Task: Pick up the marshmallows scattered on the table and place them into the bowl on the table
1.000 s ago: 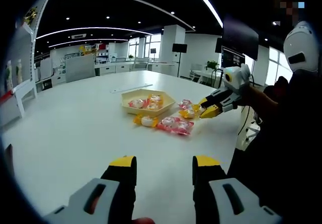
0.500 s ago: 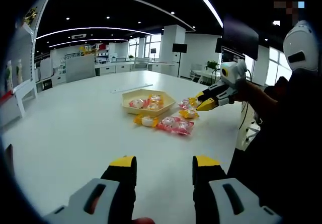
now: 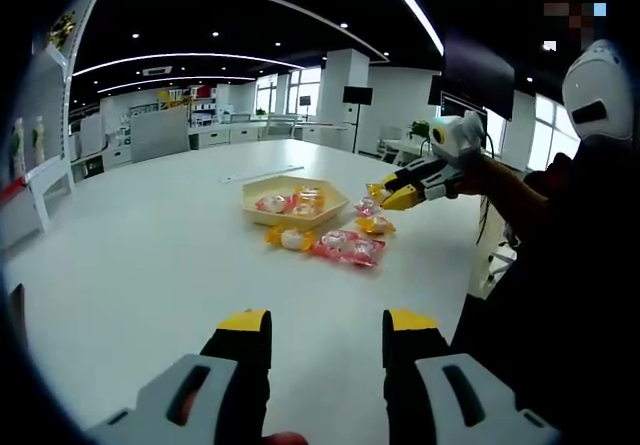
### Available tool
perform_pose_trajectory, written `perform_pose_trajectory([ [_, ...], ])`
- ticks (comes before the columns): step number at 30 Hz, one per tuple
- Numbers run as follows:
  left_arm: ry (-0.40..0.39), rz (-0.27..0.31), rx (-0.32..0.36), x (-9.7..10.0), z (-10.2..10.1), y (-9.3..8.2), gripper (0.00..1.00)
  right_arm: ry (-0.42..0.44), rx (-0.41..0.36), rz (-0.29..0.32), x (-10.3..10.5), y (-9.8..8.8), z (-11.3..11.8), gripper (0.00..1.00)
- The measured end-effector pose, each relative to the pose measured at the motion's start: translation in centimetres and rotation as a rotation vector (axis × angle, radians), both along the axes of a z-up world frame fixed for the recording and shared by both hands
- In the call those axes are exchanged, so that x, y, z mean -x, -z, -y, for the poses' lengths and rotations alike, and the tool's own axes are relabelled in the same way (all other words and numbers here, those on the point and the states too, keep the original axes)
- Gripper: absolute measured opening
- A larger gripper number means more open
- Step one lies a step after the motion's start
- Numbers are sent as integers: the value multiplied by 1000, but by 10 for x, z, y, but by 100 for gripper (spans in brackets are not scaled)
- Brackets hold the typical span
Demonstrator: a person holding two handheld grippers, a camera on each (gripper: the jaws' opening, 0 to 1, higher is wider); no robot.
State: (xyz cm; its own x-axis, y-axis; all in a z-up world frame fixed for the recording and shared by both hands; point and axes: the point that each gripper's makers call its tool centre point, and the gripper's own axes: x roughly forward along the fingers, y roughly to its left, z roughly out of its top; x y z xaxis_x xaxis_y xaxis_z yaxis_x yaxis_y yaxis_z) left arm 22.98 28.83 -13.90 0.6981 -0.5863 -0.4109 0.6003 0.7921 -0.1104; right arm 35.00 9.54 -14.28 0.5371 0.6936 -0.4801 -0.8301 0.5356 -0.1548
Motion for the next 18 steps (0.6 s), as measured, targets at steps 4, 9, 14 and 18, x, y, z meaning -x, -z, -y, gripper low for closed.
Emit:
perform_pose_trajectory([
  [4,0,-1,1,0,0,0,45,8,-4,4,-5,-2,2,22],
  [9,4,0,2,0,1,0,45,14,-4,12,-10,-6,3,22],
  [14,6,-2,1,1,3,1,45,16,-3,23,-17,-10,2,22],
  [18,8,-1,1,1,3,1,45,16,-6,26,-24,-11,1,22],
])
